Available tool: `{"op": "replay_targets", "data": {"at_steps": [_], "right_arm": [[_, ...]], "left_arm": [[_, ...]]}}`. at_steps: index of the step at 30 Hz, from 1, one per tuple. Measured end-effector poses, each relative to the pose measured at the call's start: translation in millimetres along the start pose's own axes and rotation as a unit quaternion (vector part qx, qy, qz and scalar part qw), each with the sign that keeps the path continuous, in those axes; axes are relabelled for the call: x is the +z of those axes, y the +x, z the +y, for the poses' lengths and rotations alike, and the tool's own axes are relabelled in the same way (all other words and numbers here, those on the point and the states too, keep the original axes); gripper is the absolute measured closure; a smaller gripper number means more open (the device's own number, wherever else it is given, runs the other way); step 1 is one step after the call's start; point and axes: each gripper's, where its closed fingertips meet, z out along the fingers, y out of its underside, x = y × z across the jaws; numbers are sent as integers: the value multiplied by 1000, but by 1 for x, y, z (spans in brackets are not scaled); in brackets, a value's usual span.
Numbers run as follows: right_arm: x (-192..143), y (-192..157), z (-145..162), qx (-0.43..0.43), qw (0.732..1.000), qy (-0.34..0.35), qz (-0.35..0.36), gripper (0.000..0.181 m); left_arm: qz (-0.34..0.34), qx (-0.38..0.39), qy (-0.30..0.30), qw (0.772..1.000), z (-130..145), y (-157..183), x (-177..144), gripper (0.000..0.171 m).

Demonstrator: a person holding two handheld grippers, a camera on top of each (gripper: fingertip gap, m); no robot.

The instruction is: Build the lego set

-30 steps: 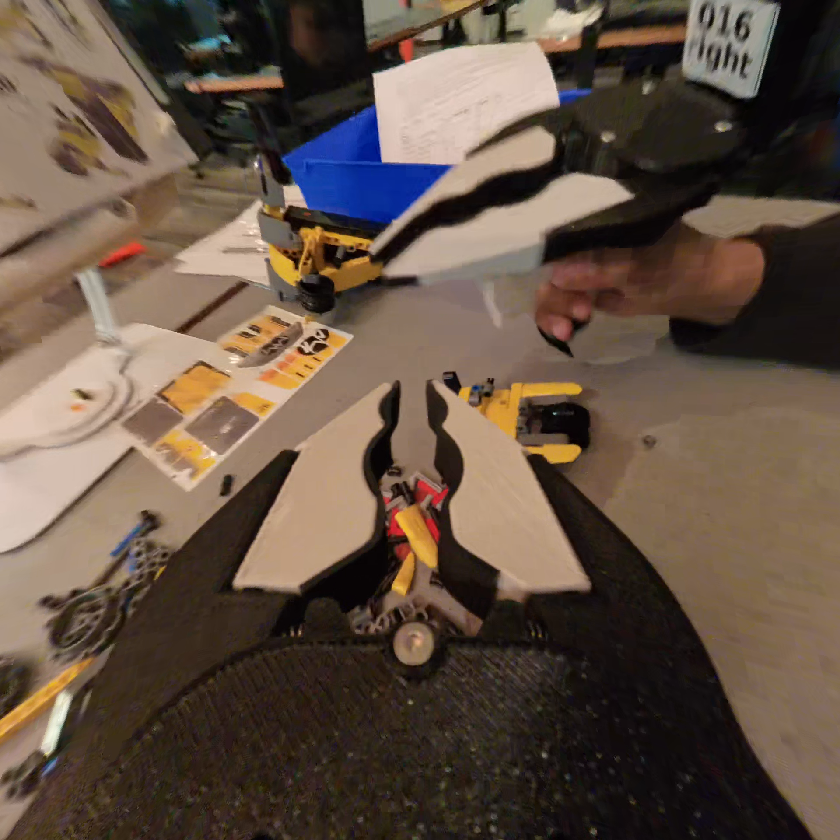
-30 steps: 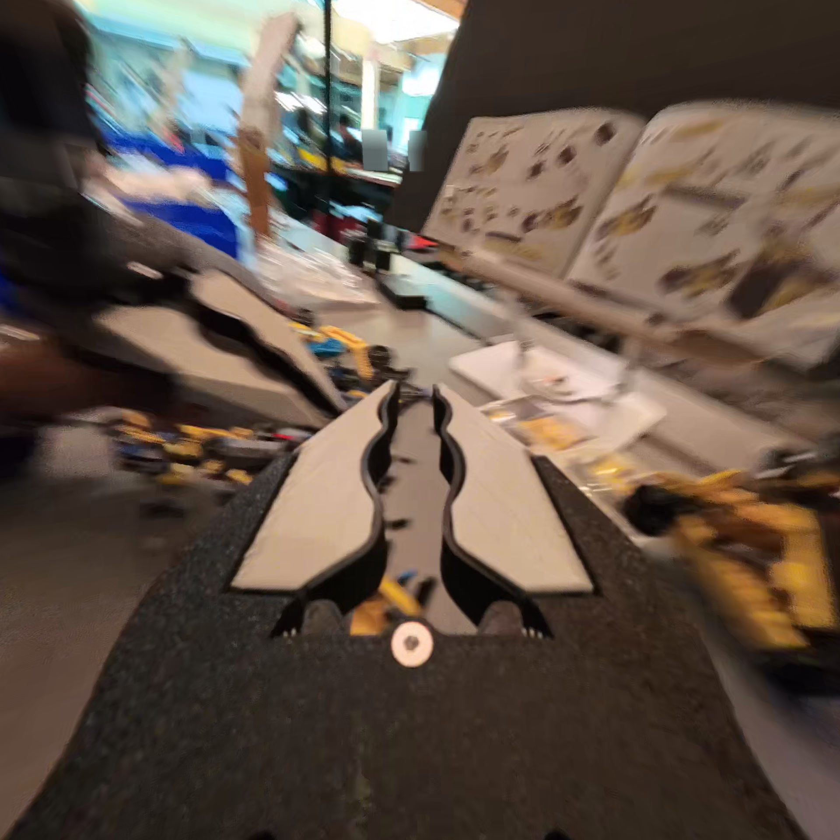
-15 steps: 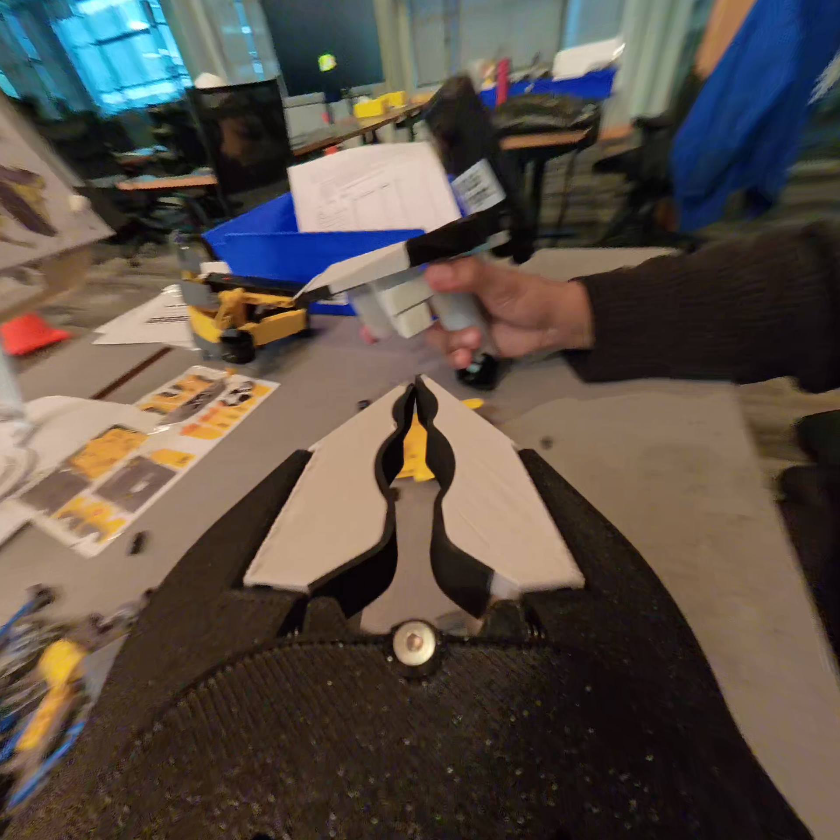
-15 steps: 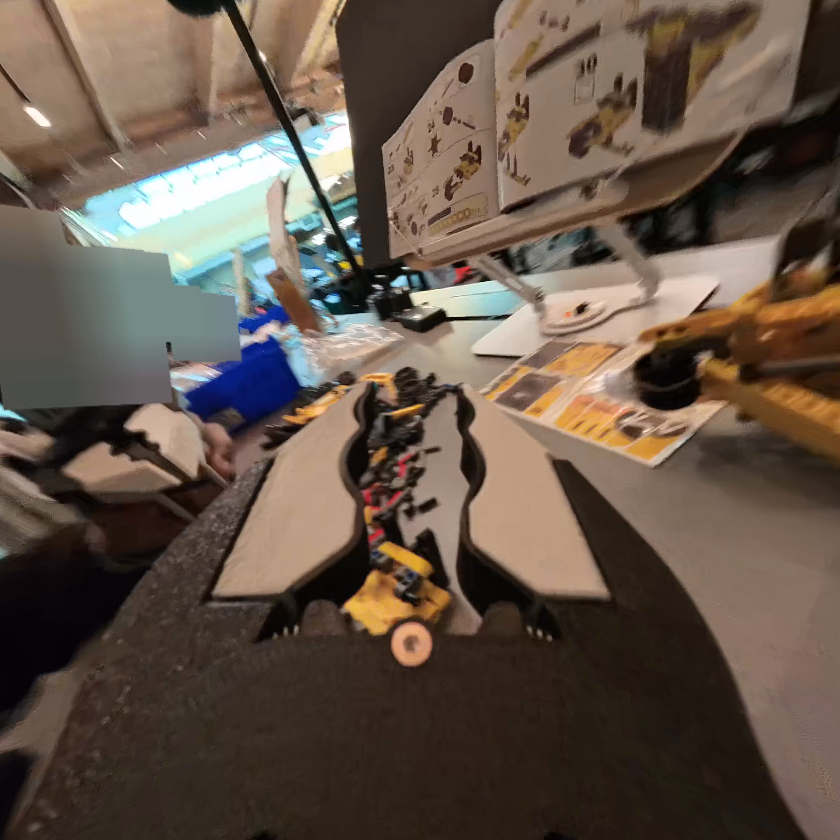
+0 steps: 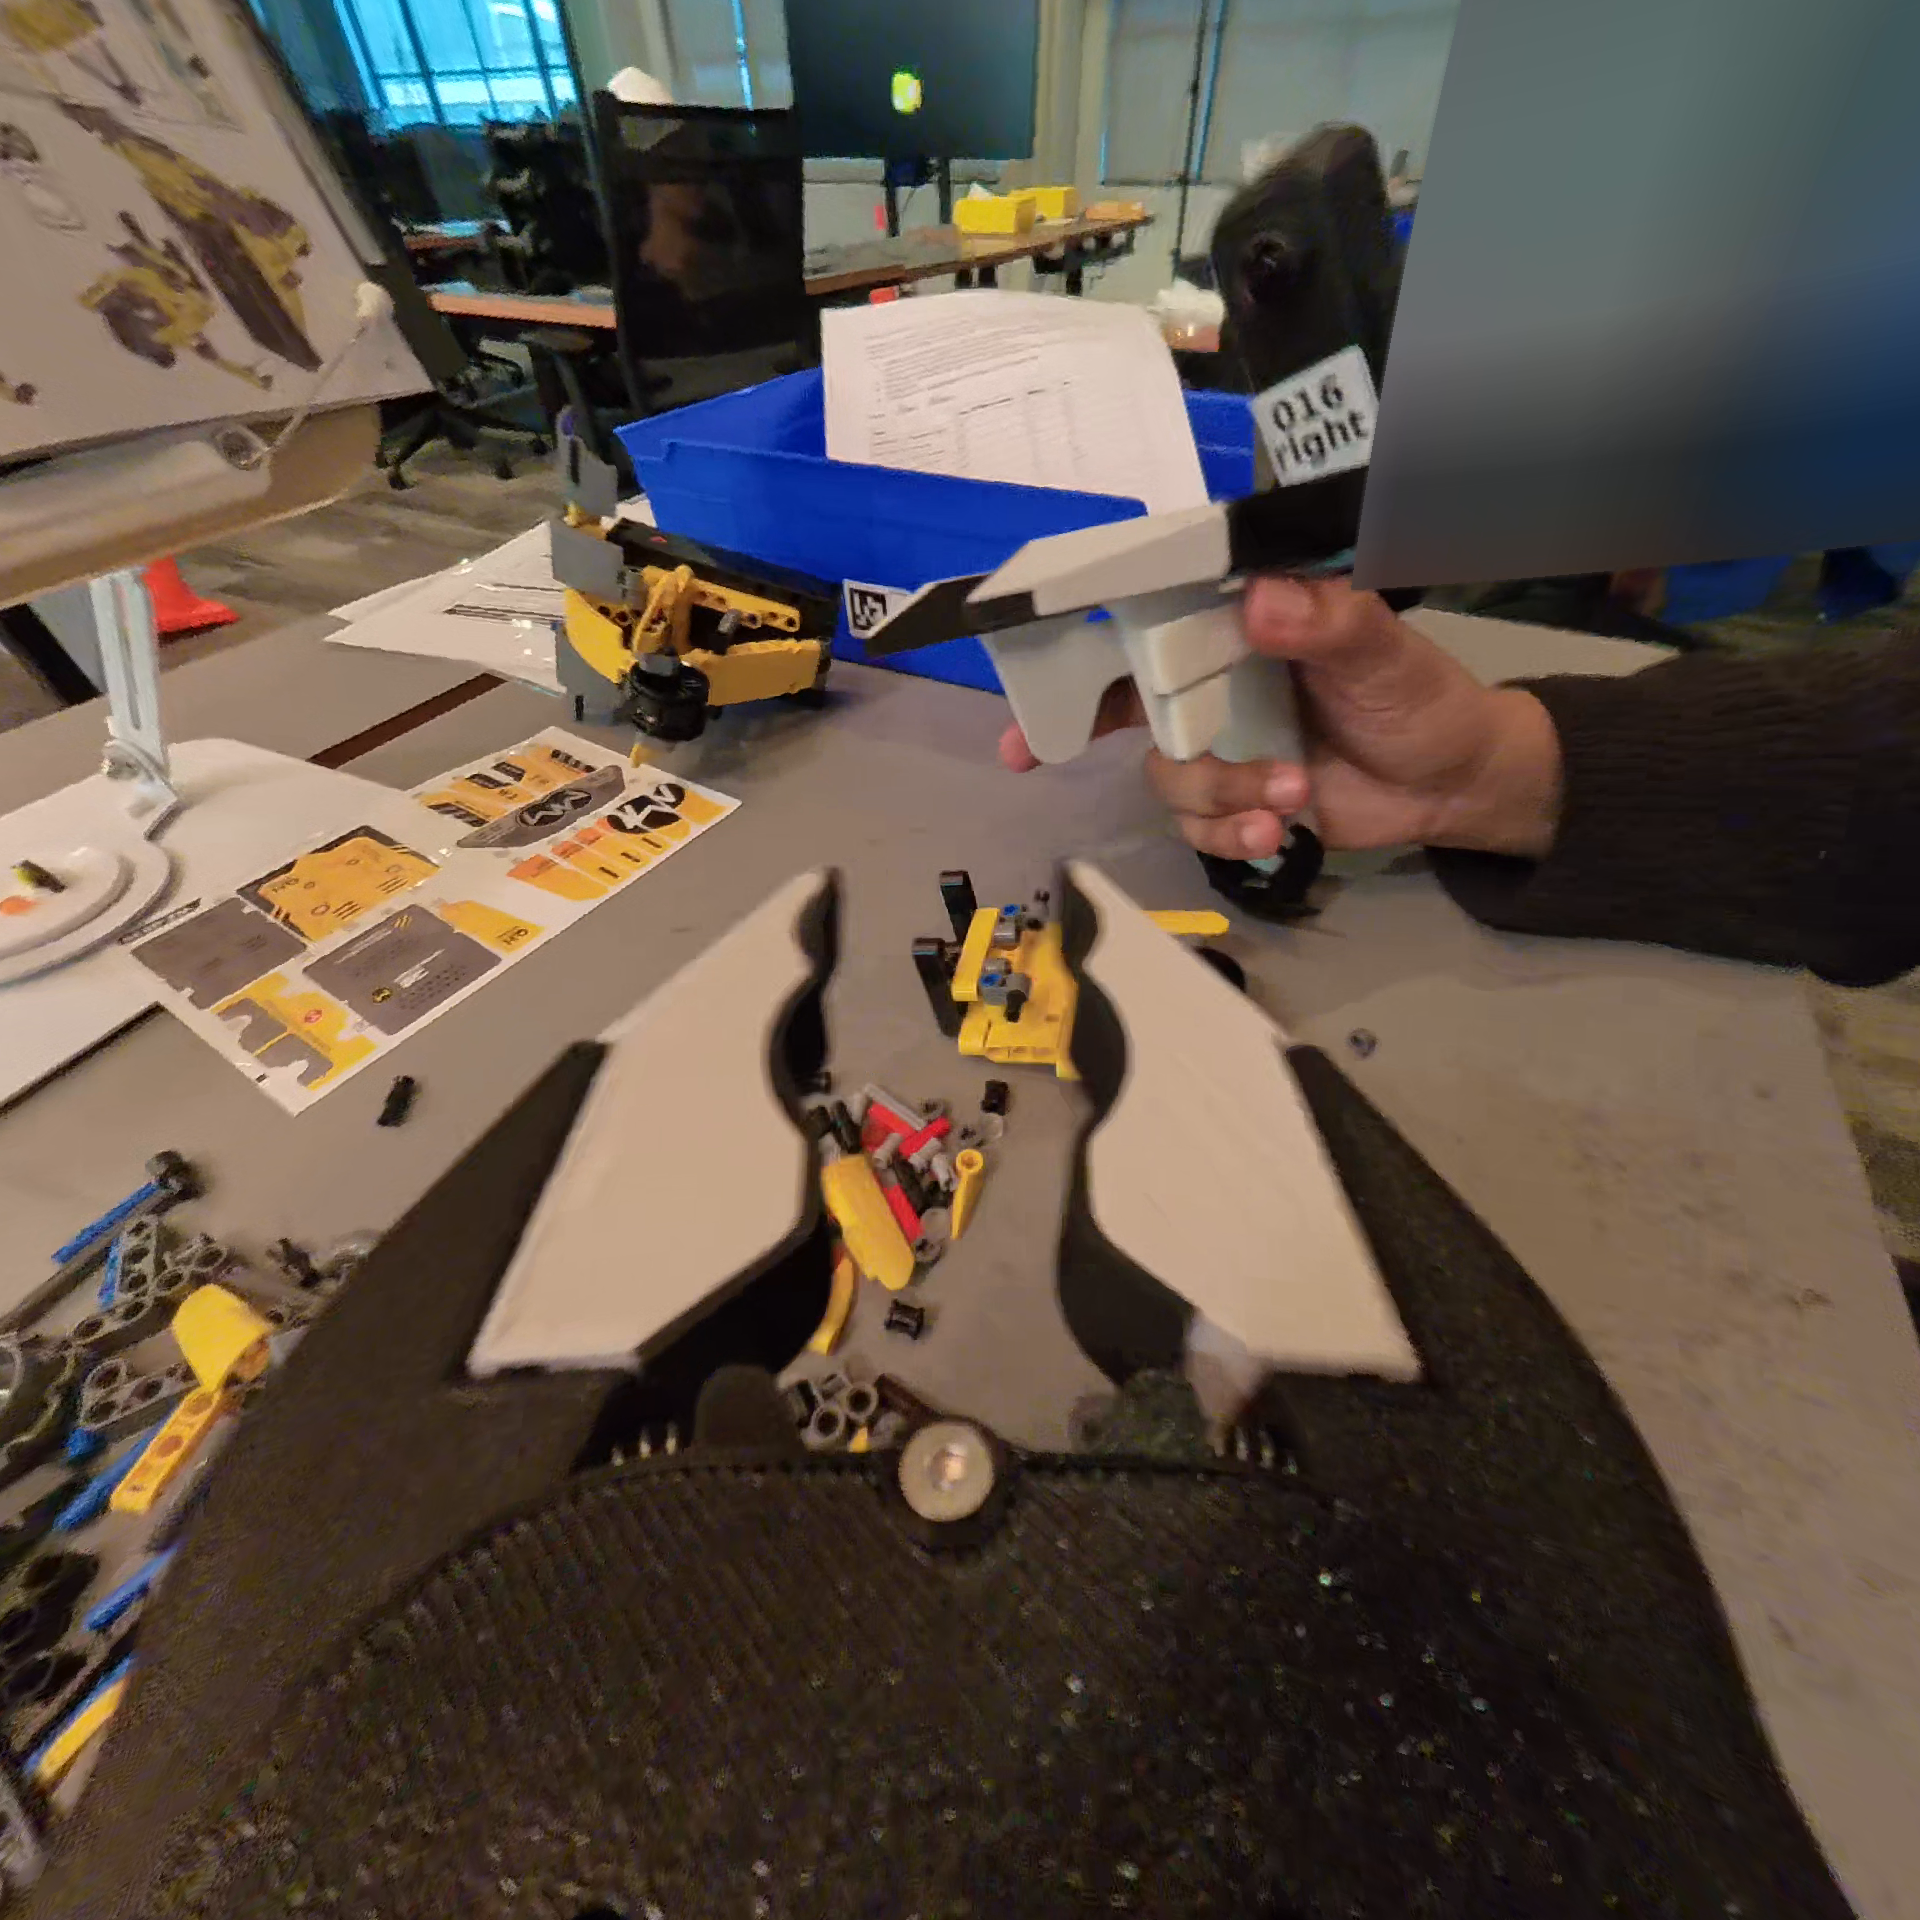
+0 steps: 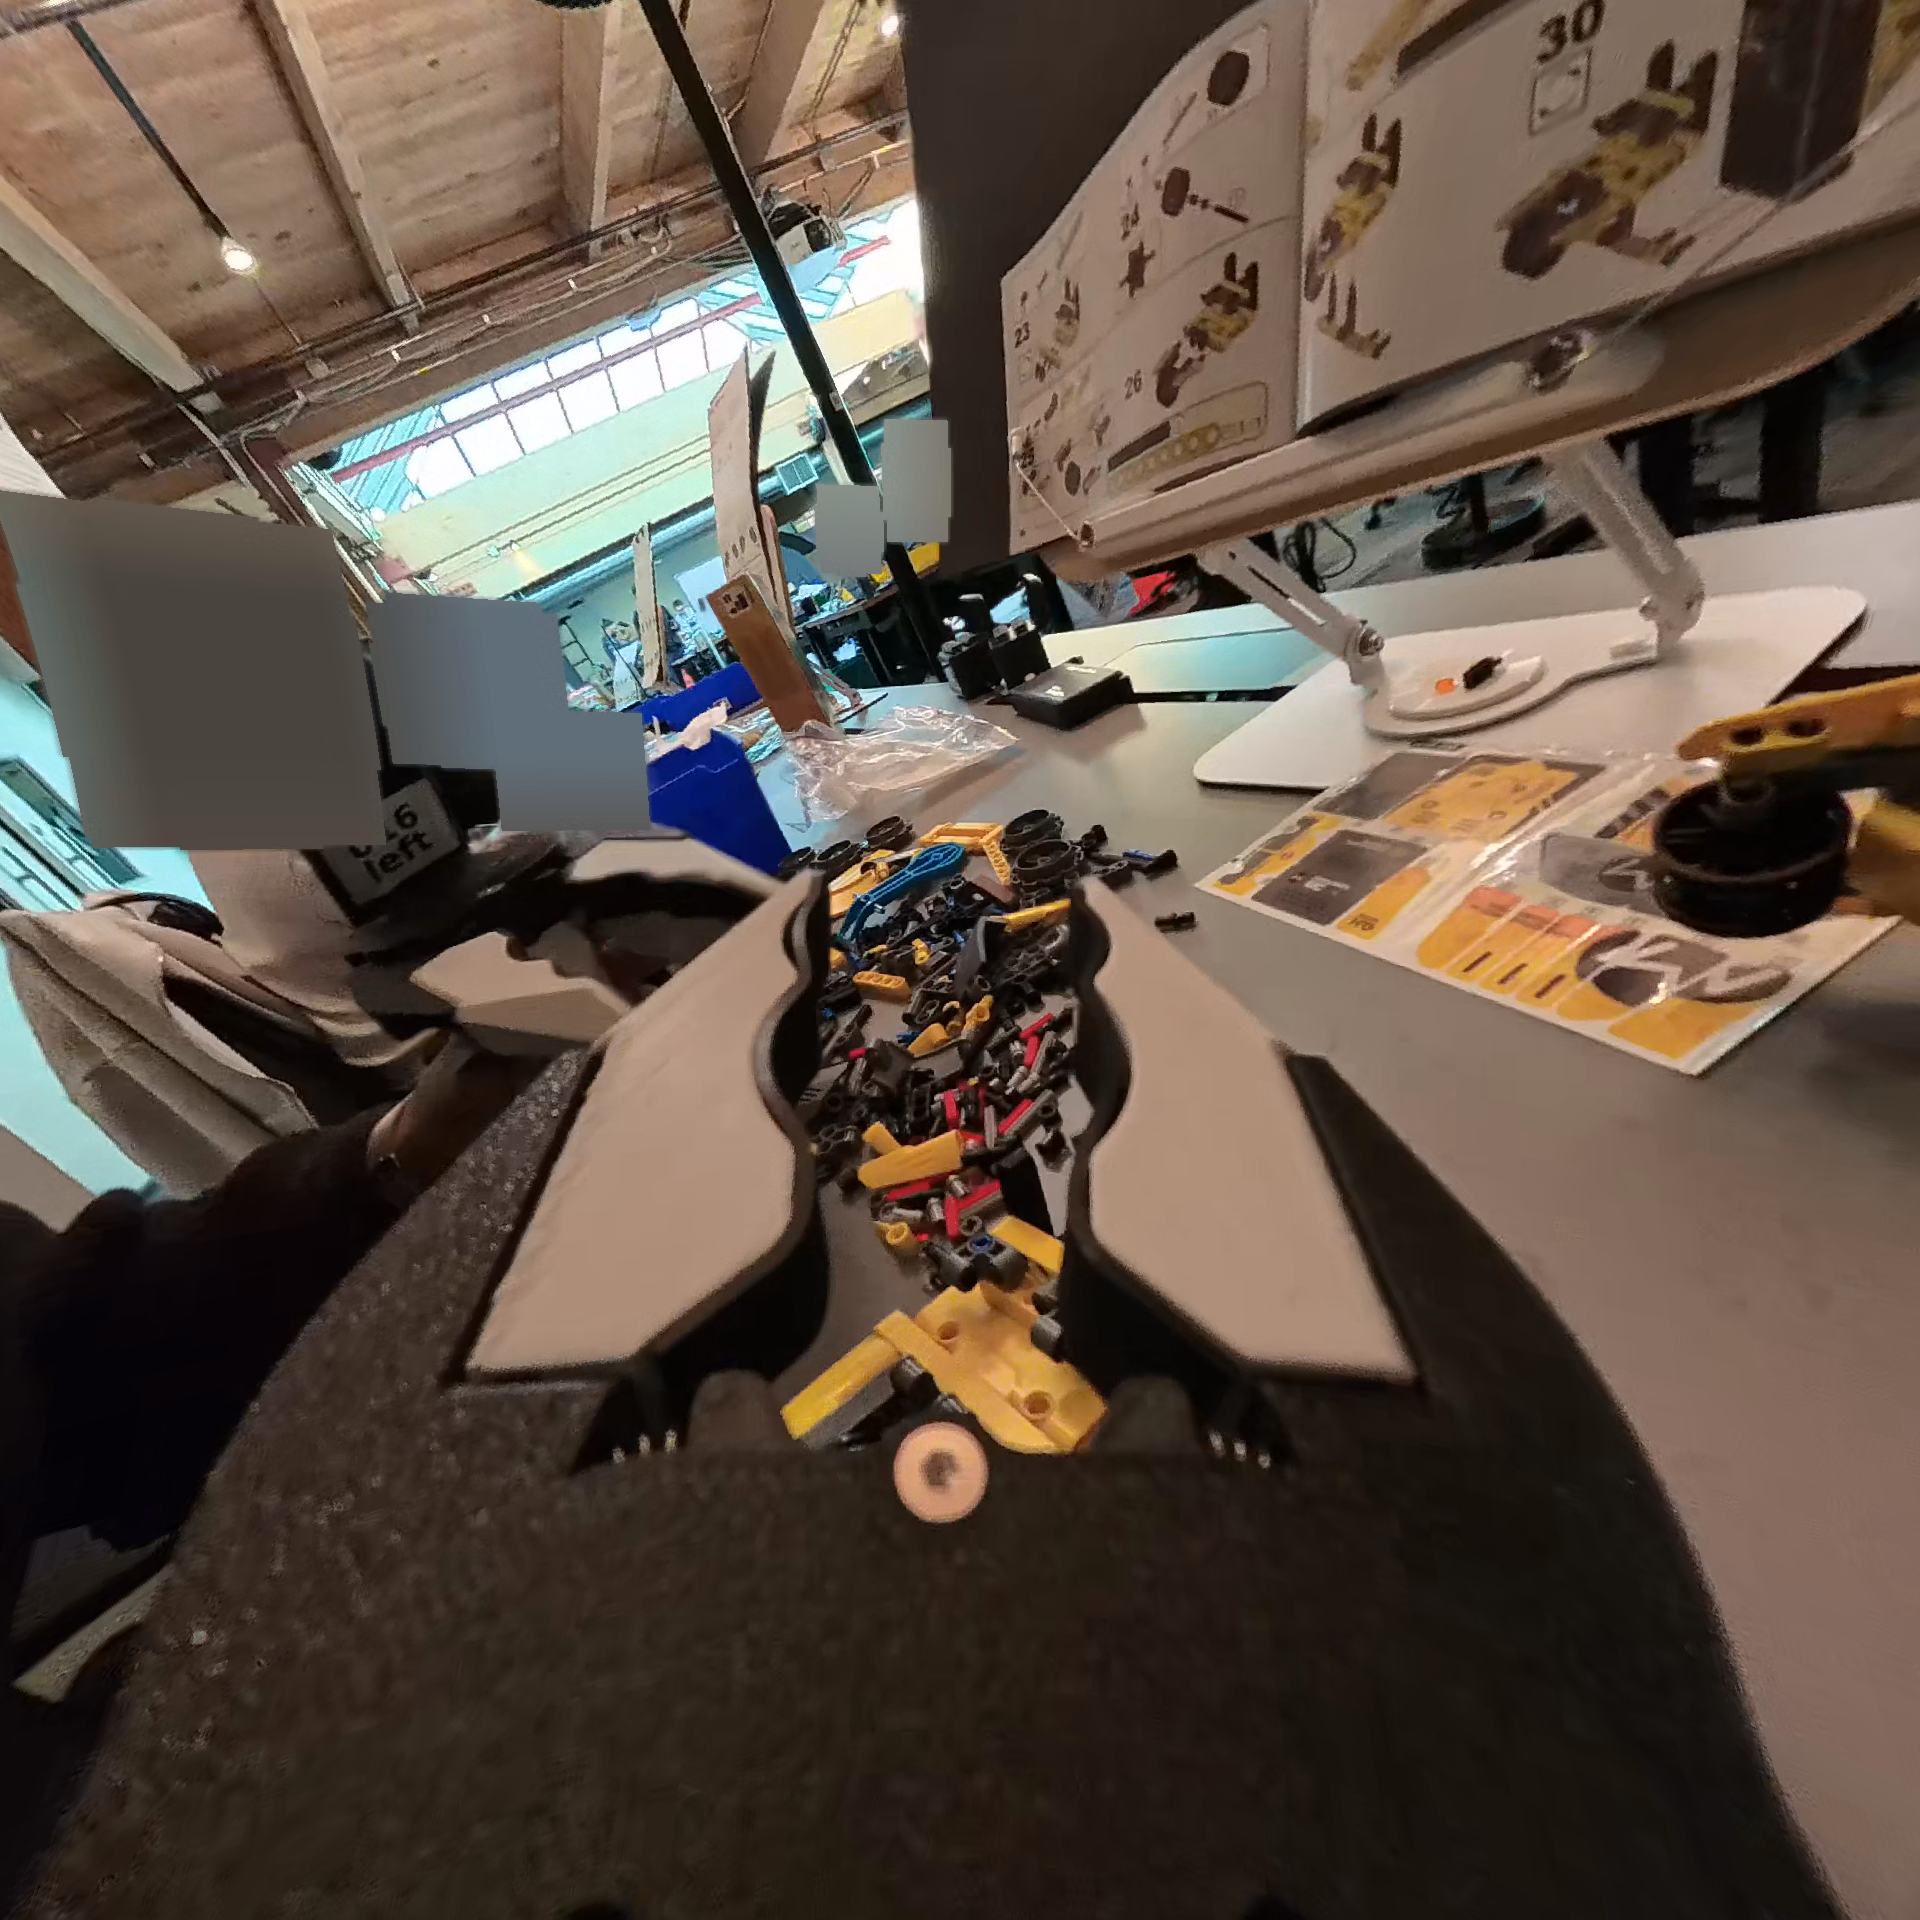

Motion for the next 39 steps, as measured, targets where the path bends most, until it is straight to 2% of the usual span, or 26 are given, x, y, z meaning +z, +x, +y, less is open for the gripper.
{"op": "replay_targets", "data": {"at_steps": [1,2,5,12,16,21,25,30,32,36,39], "right_arm": [[-1,-1,-1,-9,1000,5,0,136],[-3,-1,-2,-21,1000,9,3,136],[-7,7,-6,-54,998,21,23,136],[-10,14,-10,-49,998,20,29,135],[-6,9,-5,-92,995,2,38,133],[-2,12,-3,-185,979,-6,86,133],[-2,10,-6,-212,972,2,98,132],[-4,14,-11,-235,964,10,122,133],[-5,15,-12,-241,962,11,128,133],[-5,10,-12,-233,965,10,122,133],[-4,6,-11,-242,963,8,120,134]], "left_arm": [[8,-15,15,1000,-3,0,1,109],[20,-38,32,999,-7,1,1,97],[60,-117,65,989,-13,1,0,73],[95,-156,106,977,-20,1,-2,70],[86,-145,88,982,-15,5,2,70],[66,-115,62,989,-7,9,8,70],[67,-105,58,991,-9,16,8,73],[27,-68,41,997,-2,5,9,79],[26,-77,47,996,-3,2,8,82],[51,-145,67,986,-7,-3,4,85],[61,-158,76,983,-9,-4,2,86]]}}
